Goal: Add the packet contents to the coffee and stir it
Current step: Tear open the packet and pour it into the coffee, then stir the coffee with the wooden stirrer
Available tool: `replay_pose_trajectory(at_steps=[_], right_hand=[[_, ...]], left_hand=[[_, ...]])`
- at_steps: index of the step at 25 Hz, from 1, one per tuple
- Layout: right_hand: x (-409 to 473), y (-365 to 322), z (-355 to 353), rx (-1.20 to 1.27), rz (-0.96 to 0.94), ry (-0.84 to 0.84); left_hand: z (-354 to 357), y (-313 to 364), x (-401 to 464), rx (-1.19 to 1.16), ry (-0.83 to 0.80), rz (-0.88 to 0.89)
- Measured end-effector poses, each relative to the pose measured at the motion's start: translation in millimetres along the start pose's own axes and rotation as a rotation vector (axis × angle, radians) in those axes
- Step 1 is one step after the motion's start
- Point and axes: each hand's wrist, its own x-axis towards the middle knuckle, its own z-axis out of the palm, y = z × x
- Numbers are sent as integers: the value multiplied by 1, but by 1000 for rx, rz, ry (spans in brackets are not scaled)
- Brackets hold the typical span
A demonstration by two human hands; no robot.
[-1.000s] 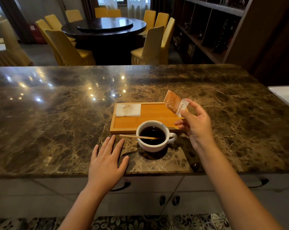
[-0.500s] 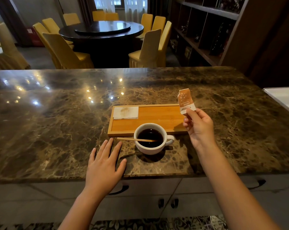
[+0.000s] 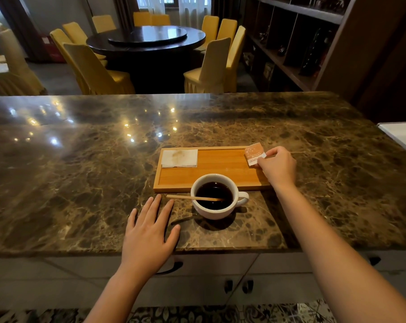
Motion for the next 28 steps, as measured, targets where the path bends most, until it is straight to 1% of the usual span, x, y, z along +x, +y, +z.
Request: replay_pose_trajectory(at_steps=[3, 5, 7, 8, 9, 10, 12, 14, 19, 21, 23, 24, 26, 28], right_hand=[[0, -1, 1, -91, -72, -18], [-4, 2, -3, -177, -162, 5], [-8, 8, -8, -308, -395, 45], [-9, 12, -9, -384, -544, 20], [-10, 15, -10, -459, -666, -47], [-9, 18, -11, -529, -737, -141], [-6, 23, -11, -643, -743, -319], [-4, 25, -8, -672, -697, -401], [-1, 17, -3, -645, -674, -414], [0, 14, -2, -560, -648, -420], [-4, 6, -6, -443, -623, -387], [-9, 0, -11, -401, -635, -354], [-26, -20, -21, -320, -719, -318], [-55, -42, -28, -227, -834, -390]], left_hand=[[0, 0, 0, 3, -2, 0], [0, 0, 0, 8, -1, 0], [0, 0, 0, 9, 0, 0], [0, 1, 0, 8, -1, 0], [0, 0, 0, 8, -1, 0], [0, 0, 0, 8, -1, 0], [0, 0, 0, 10, 0, 1], [0, 0, 0, 10, 1, 2], [0, 0, 0, 8, 1, -2], [0, 0, 0, 5, -2, -5], [0, 0, 0, 5, -1, -6], [-1, 1, 0, 6, -1, -6], [-1, 2, 1, 8, -2, -6], [0, 1, 1, 9, -3, -9]])
